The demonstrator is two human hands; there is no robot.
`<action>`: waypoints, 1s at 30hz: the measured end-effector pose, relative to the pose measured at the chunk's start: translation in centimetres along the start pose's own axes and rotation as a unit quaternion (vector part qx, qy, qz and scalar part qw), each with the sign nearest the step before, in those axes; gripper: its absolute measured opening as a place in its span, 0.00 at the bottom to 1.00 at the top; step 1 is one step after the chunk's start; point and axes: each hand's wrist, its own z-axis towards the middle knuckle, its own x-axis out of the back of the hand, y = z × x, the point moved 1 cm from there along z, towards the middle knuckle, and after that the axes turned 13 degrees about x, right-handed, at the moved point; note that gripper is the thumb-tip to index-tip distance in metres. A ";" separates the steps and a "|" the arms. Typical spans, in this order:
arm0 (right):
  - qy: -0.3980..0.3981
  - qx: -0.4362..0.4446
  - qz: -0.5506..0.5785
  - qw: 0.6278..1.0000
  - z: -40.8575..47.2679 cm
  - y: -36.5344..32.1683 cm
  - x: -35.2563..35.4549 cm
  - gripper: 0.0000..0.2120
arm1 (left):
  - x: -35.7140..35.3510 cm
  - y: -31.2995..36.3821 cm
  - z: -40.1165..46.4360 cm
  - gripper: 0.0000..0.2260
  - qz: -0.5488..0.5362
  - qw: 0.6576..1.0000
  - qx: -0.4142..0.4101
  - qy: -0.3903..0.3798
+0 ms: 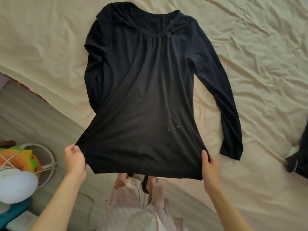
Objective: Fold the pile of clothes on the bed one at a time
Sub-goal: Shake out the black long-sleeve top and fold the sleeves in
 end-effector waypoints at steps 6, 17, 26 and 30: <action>0.104 0.090 -0.079 0.987 -1.1 -1.4 2.6 0.12 | 1.5 0.5 -1.4 0.14 0.028 0.998 -0.046 0.014; 0.023 0.144 -0.210 0.967 -1.5 -0.8 4.5 0.14 | 1.4 -1.6 -3.3 0.08 0.108 0.982 -0.102 -0.119; -0.021 0.087 -0.249 0.964 0.8 -3.1 0.4 0.20 | 0.8 -1.3 -2.5 0.06 0.235 0.957 -0.023 -0.170; -0.082 0.217 -0.271 0.934 0.0 -7.6 -5.2 0.22 | -0.2 3.5 -1.1 0.06 0.229 0.956 -0.085 -0.165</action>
